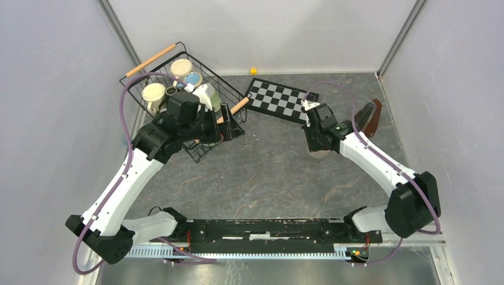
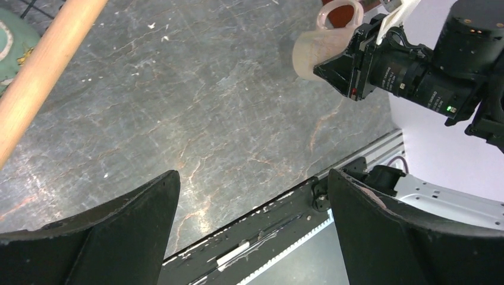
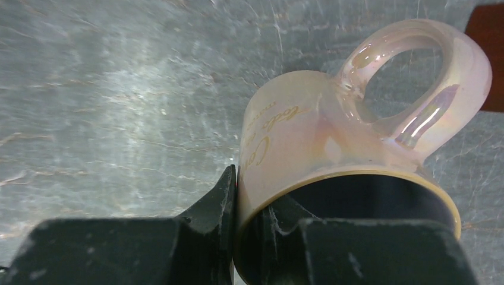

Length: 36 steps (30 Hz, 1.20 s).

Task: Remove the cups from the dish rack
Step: Place the cup at the center of the board.

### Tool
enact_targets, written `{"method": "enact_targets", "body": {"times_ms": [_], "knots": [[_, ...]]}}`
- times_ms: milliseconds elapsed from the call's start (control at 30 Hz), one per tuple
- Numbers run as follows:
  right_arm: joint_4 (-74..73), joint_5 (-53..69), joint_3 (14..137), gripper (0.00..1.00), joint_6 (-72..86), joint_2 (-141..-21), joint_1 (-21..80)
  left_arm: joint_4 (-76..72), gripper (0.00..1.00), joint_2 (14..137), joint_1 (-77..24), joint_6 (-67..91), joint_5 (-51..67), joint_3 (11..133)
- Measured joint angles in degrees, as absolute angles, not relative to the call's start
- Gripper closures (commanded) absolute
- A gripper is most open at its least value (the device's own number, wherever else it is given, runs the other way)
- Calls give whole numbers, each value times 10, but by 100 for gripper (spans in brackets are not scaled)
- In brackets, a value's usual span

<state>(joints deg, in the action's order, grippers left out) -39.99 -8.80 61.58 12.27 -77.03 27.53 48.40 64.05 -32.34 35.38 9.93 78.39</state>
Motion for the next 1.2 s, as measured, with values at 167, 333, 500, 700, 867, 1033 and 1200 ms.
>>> {"method": "enact_targets", "body": {"times_ms": [167,333,500,700,867,1033,1200], "knots": [[-381,-101,582,100,116,-807,258,494,0,627,-323,351,90,765],[-357,-110,573,100,114,-826,255,494,0,618,-323,350,90,752],[-333,-107,567,100,114,-835,255,494,0,617,-323,350,90,736],[-325,-100,565,94,114,-844,253,493,0,616,-324,350,90,731],[-320,-90,564,87,114,-845,248,492,0,616,-324,351,90,731],[-317,-80,564,83,114,-848,242,491,0,620,-324,351,91,731],[-314,-76,564,73,111,-849,241,484,0,629,-324,351,91,730]]}}
